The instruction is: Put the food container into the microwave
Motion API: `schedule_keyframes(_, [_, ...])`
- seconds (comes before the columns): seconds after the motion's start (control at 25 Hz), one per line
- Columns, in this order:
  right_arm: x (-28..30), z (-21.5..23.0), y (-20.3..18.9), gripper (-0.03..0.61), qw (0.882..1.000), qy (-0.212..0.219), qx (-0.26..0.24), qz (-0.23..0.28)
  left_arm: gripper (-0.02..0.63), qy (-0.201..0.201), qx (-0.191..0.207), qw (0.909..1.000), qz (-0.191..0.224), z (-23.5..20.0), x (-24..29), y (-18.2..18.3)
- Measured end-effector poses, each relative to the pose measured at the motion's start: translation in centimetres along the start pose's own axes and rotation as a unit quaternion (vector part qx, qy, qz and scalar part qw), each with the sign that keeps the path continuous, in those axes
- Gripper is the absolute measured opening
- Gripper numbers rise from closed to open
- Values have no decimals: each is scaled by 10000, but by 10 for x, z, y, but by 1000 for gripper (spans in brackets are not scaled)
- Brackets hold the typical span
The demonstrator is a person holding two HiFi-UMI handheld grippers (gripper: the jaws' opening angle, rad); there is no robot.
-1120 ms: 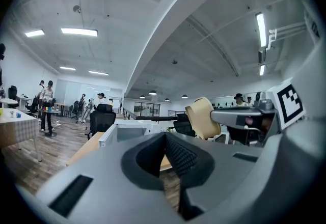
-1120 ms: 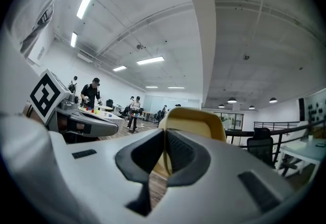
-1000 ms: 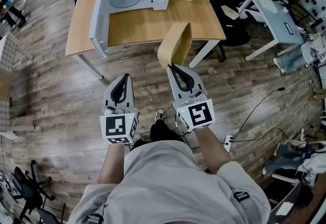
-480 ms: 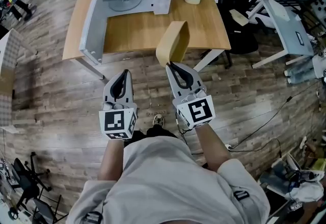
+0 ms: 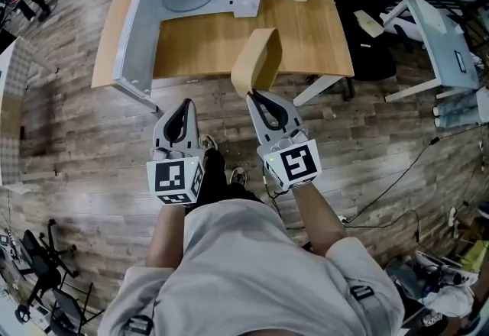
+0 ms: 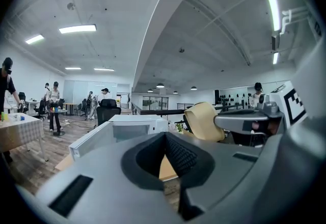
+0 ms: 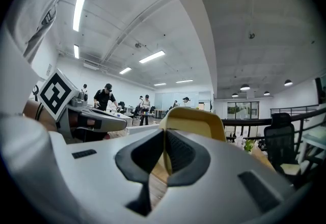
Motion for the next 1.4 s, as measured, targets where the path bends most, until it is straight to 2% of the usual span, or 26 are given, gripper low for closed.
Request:
schedule_keyframes(0.4, [55,36,-13,20,9996,31,-62,-277,11,-150,-163,9997,-55,-25,73,-2])
schedule_keyframes(0.84, [147,61,-19,20,9977,296,25,-602,11,-526,-311,9981,-75,-83,168,11])
schedule_keyframes(1.16, [193,62,-31,20,9951,335,148,-916,11,-777,-363,9963,-91,-120,213,18])
schedule_keyframes(1.4, [220,58,-34,20,9913,811,17,-1037,11,-756,-469,9956,-281,-133,231,6])
Point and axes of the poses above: the fingertips, and each gripper's own axes: x forward along the fingers, z to its right, y out of its top, the point moved 7 cm from there along -x, backward along the fingers, and after that the axes turned 4 degrees about y, right-handed, at the moved point
